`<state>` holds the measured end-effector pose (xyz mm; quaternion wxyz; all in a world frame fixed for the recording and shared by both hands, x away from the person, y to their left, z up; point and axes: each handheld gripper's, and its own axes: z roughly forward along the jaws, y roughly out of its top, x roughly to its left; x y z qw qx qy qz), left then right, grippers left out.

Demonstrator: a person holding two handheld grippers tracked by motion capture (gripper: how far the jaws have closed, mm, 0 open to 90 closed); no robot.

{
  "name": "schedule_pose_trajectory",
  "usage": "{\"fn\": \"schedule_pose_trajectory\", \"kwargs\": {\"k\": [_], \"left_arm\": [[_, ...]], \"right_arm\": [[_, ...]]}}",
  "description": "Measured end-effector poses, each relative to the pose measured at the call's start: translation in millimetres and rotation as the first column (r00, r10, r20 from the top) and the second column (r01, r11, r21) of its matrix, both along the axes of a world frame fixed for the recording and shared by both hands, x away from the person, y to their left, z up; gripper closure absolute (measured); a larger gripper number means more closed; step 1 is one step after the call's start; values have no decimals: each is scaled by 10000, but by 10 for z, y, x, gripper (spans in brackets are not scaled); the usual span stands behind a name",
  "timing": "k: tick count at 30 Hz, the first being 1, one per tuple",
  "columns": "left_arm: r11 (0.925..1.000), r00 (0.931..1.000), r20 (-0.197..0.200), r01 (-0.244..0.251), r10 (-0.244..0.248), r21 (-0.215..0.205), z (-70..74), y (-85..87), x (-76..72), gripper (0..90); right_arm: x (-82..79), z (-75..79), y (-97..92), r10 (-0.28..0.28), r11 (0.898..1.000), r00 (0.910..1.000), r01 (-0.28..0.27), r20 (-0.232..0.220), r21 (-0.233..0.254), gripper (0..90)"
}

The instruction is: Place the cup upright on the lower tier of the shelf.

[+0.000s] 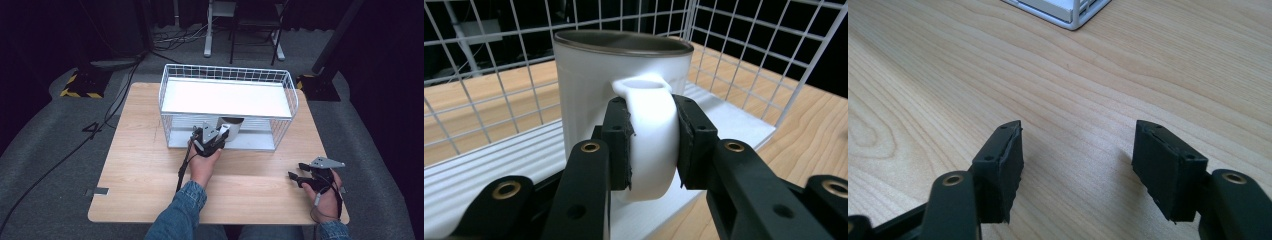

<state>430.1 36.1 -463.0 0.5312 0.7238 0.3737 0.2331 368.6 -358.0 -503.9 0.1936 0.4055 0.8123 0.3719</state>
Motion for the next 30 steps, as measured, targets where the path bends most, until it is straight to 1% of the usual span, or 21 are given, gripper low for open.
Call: {"fn": "schedule_pose_trajectory", "kwargs": {"k": [1, 2, 3, 5, 9, 10, 11, 13, 16, 17, 19, 20, 21, 22, 25, 29, 30], "left_arm": [[10000, 10000, 0, 0, 0, 0, 0, 0, 0, 709], [10000, 9999, -132, -71, 72, 36, -18, 8, 5, 709], [10000, 9999, -132, -71, 72, 36, -18, 8, 5, 709], [9998, 9994, -304, -131, 136, 153, -44, 37, 26, 710], [9996, 9993, -356, -144, 152, 223, -61, 42, 31, 709], [9996, 9988, -443, -212, 220, 186, -68, 39, 31, 709], [9996, 9988, -443, -212, 220, 186, -68, 39, 31, 708], [9995, 9981, -584, -199, 213, 248, -76, 47, 38, 704], [9995, 9971, -721, -241, 254, 188, -87, 56, 46, 646], [9993, 9962, -798, -333, 346, 176, -88, 62, 46, 601], [9991, 9958, -823, -395, 407, 172, -87, 70, 45, 528], [9988, 9947, -904, -484, 489, 75, -80, 84, 39, 496], [9988, 9947, -904, -484, 489, 75, -80, 84, 39, 475], [9987, 9944, -920, -517, 517, 30, -75, 92, 32, 475], [9984, 9940, -942, -567, 559, -59, -46, 120, 2, 406], [9992, 9949, -930, -390, 379, -95, 31, 157, -61, 359], [9992, 9949, -930, -390, 379, -95, 31, 157, -61, 355]], "right_arm": [[0, 0, 0, 0, 10000, 10000, 0, 0, 0, 375], [0, 0, 0, 9, 10000, 10000, -9, 5, -8, 375], [0, 0, 0, 9, 10000, 10000, -9, 5, -8, 375], [0, 0, 0, 10, 10000, 10000, -10, 5, -6, 375], [0, 0, 0, 10, 10000, 10000, -10, 7, -8, 375], [0, 0, 0, 11, 10000, 10000, -11, 7, -9, 375], [0, 0, 0, 11, 10000, 10000, -11, 7, -9, 375], [0, 0, 0, 10, 10000, 10000, -10, 3, -7, 375], [-2, 0, 2, 6, 10000, 10000, -6, 10, -12, 375], [-1, 0, 1, 18, 10000, 10000, -18, 10, -11, 375], [-1, 0, 0, 32, 10000, 10000, -32, 1, -9, 375], [0, 0, 0, 41, 10000, 10000, -41, -3, -2, 375], [0, 0, 0, 41, 10000, 10000, -41, -3, -2, 375], [0, 0, 1, 39, 10000, 10000, -39, -6, 3, 375], [0, 0, 1, 47, 10000, 10000, -47, -2, -1, 375], [-1, 0, 3, 50, 10000, 10000, -50, 1, -8, 372], [-1, 0, 3, 50, 10000, 10000, -50, 1, -8, 372]]}}
